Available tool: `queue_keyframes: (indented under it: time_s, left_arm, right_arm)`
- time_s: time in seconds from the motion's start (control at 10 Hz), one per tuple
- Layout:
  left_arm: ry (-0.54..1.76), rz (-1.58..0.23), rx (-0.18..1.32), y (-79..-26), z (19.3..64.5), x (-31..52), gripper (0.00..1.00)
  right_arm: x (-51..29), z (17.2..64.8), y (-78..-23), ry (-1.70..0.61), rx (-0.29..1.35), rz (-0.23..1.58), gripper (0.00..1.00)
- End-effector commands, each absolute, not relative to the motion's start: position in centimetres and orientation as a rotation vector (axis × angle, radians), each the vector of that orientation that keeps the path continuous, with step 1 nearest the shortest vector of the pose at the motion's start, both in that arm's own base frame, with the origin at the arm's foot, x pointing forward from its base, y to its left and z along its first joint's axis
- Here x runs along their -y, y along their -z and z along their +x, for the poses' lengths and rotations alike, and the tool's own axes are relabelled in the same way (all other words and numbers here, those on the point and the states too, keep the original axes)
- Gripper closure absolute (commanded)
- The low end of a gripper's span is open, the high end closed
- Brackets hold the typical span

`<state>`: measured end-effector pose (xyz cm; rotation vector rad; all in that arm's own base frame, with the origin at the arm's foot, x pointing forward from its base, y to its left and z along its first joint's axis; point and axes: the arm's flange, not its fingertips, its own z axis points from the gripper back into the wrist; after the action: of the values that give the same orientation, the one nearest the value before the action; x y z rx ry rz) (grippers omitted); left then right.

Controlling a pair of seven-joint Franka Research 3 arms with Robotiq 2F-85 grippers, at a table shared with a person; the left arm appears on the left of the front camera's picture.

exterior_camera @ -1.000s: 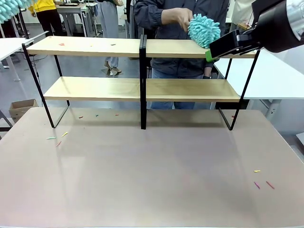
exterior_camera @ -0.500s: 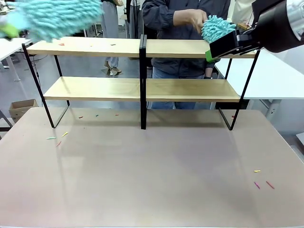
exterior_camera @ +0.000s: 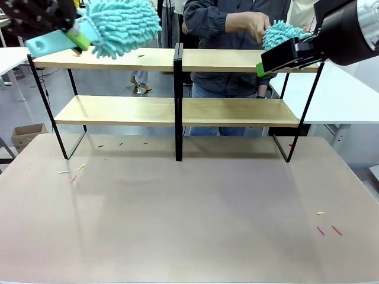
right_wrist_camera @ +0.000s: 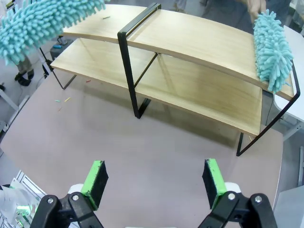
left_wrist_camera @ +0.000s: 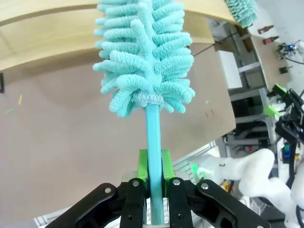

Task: Clean the shelves.
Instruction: Clean another randomly selected level of the Shelf with the Duster.

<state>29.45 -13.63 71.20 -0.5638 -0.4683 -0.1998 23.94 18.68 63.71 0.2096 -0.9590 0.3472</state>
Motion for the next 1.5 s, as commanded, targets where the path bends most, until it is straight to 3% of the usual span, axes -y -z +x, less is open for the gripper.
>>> queue_keyframes:
  time_s: [0.0, 0.2, 0.6, 0.9, 1.4]
  left_arm:
    - [0.186, -0.564, 0.483, -71.0, 30.1, 14.8, 0.87]
    - [-0.051, -0.450, 0.593, -70.3, 30.7, 18.0, 0.87]
    - [-0.068, -0.332, 0.548, -68.4, 34.4, 22.2, 0.87]
    - [0.010, -0.349, 0.520, -67.0, 36.8, 23.1, 0.87]
    - [0.008, -0.273, 0.443, -65.8, 38.1, 23.3, 0.87]
  right_arm:
    - [-18.6, 24.0, -63.7, -0.346, 0.960, 0.205, 0.00]
    - [-18.6, 24.0, -63.7, -0.346, 0.960, 0.205, 0.00]
    - [-18.6, 24.0, -63.7, -0.346, 0.960, 0.205, 0.00]
    - [-18.6, 24.0, -63.7, -0.346, 0.960, 0.205, 0.00]
    - [-18.6, 24.0, -63.7, -0.346, 0.960, 0.205, 0.00]
